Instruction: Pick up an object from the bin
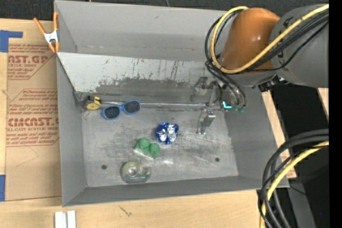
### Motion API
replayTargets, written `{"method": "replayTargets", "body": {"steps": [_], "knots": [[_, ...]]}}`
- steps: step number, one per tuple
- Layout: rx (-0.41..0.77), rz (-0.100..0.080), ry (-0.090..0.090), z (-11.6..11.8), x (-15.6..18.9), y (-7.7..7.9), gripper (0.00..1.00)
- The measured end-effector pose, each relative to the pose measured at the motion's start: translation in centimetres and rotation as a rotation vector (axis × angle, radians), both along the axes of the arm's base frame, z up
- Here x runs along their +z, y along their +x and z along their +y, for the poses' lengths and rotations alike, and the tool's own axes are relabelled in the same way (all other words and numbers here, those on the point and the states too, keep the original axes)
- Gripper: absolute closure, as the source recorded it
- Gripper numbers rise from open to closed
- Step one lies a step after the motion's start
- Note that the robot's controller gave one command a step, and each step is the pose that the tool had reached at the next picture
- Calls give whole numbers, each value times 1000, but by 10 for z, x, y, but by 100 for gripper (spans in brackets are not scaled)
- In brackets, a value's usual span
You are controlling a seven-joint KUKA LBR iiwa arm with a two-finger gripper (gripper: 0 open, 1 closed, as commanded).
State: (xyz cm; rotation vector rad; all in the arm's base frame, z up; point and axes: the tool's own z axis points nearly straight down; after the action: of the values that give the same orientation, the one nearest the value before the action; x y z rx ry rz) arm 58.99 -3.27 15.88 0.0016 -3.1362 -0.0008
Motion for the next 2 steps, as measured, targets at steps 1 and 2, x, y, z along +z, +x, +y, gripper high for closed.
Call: {"method": "replayTargets", "body": {"steps": [1, 2], "knots": [[7, -11, 1, 30, -85, -16, 0], [95, -17, -3, 75, -85, -2, 0]]}}
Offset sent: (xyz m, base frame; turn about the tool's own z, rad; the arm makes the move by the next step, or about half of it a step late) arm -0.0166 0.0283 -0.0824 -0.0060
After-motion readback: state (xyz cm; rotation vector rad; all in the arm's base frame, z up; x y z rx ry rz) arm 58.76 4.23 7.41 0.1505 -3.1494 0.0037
